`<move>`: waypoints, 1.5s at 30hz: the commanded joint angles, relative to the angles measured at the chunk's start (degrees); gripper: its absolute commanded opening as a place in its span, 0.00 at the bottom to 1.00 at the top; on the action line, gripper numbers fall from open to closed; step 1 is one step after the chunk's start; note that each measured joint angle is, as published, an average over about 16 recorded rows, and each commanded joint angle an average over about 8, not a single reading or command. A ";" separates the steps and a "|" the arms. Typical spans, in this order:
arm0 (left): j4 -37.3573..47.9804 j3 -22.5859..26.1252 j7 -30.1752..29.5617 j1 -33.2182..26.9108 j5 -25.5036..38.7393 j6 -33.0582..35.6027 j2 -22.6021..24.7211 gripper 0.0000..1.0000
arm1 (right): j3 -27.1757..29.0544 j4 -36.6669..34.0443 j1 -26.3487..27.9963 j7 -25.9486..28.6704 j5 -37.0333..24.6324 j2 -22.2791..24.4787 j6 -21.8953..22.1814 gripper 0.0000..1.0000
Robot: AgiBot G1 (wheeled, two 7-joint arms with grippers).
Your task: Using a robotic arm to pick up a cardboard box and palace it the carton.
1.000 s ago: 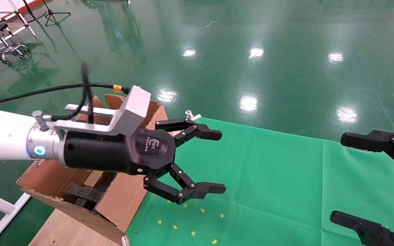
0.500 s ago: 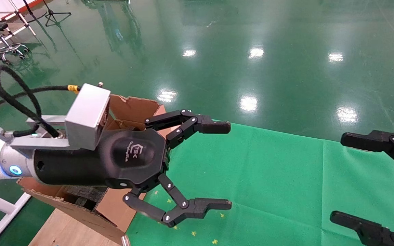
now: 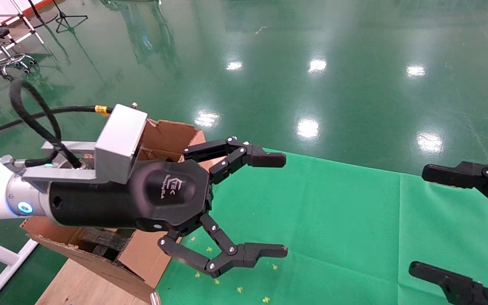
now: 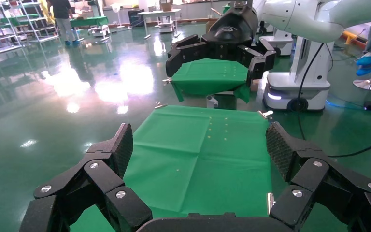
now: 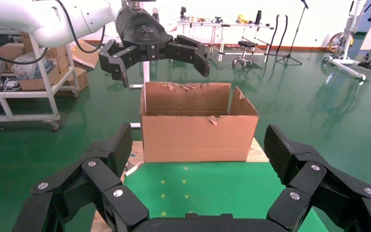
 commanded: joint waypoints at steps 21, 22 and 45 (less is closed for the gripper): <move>0.40 0.72 -0.28 -0.73 0.68 -0.04 -0.06 1.00 | 0.00 0.00 0.00 0.00 0.00 0.00 0.00 1.00; 0.40 0.73 -0.28 -0.74 0.69 -0.04 -0.06 1.00 | 0.00 0.00 0.00 0.00 0.00 0.00 0.00 1.00; 0.48 0.84 -0.34 -0.84 0.78 -0.05 -0.06 1.00 | 0.00 0.00 0.00 0.00 0.00 0.00 0.00 1.00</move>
